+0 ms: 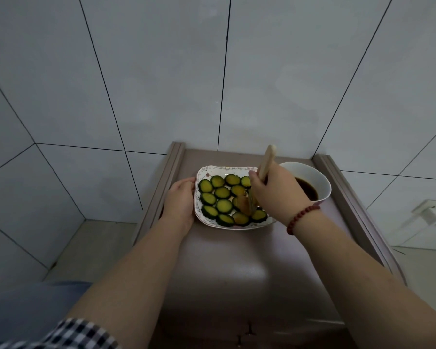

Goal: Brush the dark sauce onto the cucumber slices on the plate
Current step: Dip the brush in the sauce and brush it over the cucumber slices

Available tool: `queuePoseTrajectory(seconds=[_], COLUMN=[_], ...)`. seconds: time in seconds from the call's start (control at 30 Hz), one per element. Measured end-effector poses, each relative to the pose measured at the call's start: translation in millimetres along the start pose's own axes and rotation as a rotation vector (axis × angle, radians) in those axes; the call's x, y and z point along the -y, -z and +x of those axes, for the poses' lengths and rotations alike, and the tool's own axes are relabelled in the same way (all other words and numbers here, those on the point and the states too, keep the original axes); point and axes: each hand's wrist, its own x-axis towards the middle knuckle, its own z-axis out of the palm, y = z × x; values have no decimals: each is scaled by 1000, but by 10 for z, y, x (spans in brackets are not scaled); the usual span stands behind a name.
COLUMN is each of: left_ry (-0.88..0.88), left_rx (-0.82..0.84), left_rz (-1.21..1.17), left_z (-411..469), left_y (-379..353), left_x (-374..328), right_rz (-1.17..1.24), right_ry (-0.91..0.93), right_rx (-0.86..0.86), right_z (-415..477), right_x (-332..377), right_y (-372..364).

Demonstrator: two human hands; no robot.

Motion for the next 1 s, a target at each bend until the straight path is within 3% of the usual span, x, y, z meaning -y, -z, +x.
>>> queuePoseTrajectory(seconds=[0.27,0.5,0.83,1.0], left_ry=[-7,-17,-7,1], left_rx=[14,-1,15,26], left_rz=[25,-17,0,5], left_z=[14,-41,-6,5], left_y=[17,14,30,20], left_x=[14,-2,9,8], right_rz=[-65,148,-10,-39], right_ry=[47,137,59,135], right_rx=[30,-221,56,50], right_z=[24,87,339,403], right_x=[72,157,242,354], right_y=[10,110,-162,-78])
